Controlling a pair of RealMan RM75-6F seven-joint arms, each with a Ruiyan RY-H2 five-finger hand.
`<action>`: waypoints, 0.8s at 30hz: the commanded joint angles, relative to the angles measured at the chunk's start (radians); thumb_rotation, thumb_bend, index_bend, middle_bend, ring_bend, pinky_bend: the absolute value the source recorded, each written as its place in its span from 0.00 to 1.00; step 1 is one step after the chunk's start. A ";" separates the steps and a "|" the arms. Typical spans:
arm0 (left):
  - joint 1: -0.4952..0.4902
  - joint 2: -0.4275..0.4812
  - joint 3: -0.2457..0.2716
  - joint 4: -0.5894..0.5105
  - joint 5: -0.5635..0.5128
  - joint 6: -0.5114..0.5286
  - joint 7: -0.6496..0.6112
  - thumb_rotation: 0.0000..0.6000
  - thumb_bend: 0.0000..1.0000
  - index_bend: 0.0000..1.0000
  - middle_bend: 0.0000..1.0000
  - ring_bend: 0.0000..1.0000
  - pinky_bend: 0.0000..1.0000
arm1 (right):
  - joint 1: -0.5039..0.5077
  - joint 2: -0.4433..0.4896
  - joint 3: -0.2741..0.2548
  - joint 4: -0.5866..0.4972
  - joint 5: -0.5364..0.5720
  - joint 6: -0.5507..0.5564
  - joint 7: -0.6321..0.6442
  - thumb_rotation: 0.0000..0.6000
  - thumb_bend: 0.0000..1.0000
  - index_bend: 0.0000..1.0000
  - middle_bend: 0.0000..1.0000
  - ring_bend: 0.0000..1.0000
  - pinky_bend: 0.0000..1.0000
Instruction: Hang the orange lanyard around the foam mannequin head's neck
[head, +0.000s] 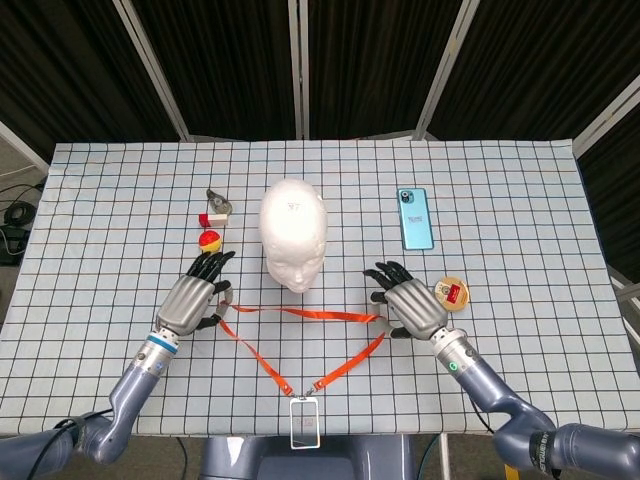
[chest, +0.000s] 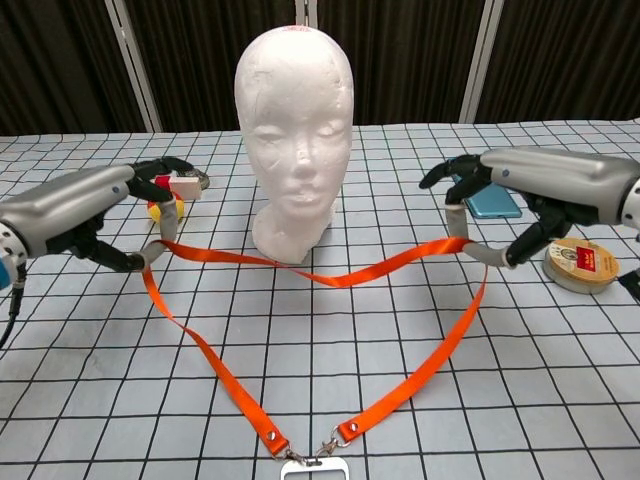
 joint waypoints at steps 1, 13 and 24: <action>0.017 0.038 -0.009 -0.033 0.026 0.040 -0.049 1.00 0.56 0.68 0.00 0.00 0.00 | -0.006 0.021 0.017 -0.032 -0.009 0.021 0.003 1.00 0.54 0.73 0.12 0.00 0.00; -0.023 0.193 -0.142 -0.241 -0.054 0.011 -0.099 1.00 0.56 0.68 0.00 0.00 0.00 | 0.011 0.092 0.161 -0.252 0.108 0.087 -0.087 1.00 0.54 0.74 0.12 0.00 0.00; -0.063 0.256 -0.233 -0.316 -0.176 -0.046 -0.111 1.00 0.56 0.69 0.00 0.00 0.00 | 0.052 0.101 0.270 -0.304 0.245 0.070 -0.023 1.00 0.54 0.74 0.13 0.00 0.00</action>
